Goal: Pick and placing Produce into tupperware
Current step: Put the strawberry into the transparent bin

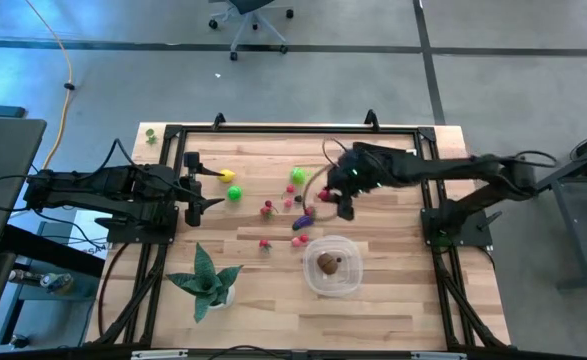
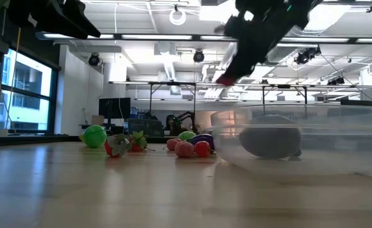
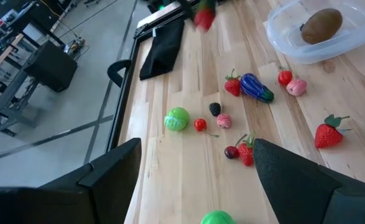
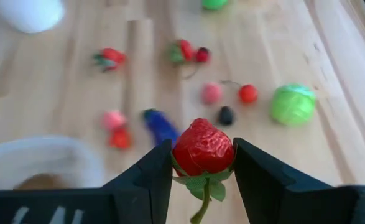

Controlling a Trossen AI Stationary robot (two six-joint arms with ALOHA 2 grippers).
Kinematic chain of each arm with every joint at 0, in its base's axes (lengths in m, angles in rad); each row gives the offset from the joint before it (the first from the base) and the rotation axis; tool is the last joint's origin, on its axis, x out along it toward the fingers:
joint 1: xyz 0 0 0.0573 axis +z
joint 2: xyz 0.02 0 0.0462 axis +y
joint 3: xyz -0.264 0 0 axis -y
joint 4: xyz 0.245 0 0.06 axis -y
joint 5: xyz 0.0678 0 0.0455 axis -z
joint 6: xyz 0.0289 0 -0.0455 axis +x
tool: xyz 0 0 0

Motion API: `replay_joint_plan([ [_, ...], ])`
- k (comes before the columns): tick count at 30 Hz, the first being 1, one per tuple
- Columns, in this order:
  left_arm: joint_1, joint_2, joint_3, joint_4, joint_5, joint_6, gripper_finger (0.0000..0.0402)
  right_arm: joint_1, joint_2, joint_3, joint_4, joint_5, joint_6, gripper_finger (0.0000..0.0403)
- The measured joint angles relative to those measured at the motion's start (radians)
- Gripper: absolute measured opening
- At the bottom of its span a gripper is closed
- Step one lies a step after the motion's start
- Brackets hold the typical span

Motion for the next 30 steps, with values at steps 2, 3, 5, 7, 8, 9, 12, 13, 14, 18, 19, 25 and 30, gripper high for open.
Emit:
replay_joint_plan([
  [2, 0.000, 0.000, 0.000, 0.000, 0.000, 0.000, 0.0299, 0.083, -0.047, 0.000, -0.056, 0.074, 0.077, 0.0140],
  [3, 0.000, 0.000, 0.000, 0.000, 0.000, 0.000, 0.0299, 0.125, -0.062, 0.000, -0.085, 0.114, 0.123, 0.0140],
  [5, 0.000, 0.000, 0.000, 0.000, 0.000, 0.000, 0.0299, 0.208, -0.075, 0.000, -0.143, 0.187, 0.217, 0.0140],
  [7, 0.000, 0.000, 0.000, 0.000, 0.000, 0.000, 0.0299, 0.289, -0.064, 0.000, -0.185, 0.253, 0.301, 0.0140],
  [8, 0.000, 0.000, 0.000, 0.000, 0.000, 0.000, 0.0299, 0.324, -0.050, 0.000, -0.195, 0.281, 0.339, 0.0140],
  [9, 0.000, 0.000, 0.000, 0.000, 0.000, 0.000, 0.0299, 0.355, -0.033, 0.000, -0.201, 0.305, 0.370, 0.0140],
  [12, 0.000, 0.000, 0.000, 0.001, 0.000, 0.000, 0.0299, 0.421, 0.029, 0.000, -0.213, 0.352, 0.445, 0.0140],
  [13, 0.000, 0.000, 0.000, 0.000, 0.000, 0.000, 0.0299, 0.435, 0.053, 0.000, -0.217, 0.359, 0.466, 0.0140],
  [14, 0.000, 0.000, 0.000, 0.000, 0.000, 0.000, 0.0299, 0.447, 0.077, 0.000, -0.221, 0.360, 0.485, 0.0140],
  [18, 0.000, 0.000, 0.000, 0.000, 0.000, 0.000, 0.0299, 0.482, 0.161, 0.000, -0.212, 0.357, 0.541, 0.0140],
  [19, 0.000, 0.000, 0.000, 0.000, 0.000, 0.000, 0.0299, 0.491, 0.179, 0.000, -0.206, 0.354, 0.558, 0.0140],
  [25, 0.000, 0.000, 0.000, 0.000, 0.000, 0.000, 0.0299, 0.528, 0.254, 0.000, -0.166, 0.331, 0.609, 0.0140],
  [30, 0.000, 0.000, 0.000, 0.000, 0.000, 0.000, 0.0299, 0.535, 0.299, 0.000, -0.146, 0.324, 0.616, 0.0140],
])
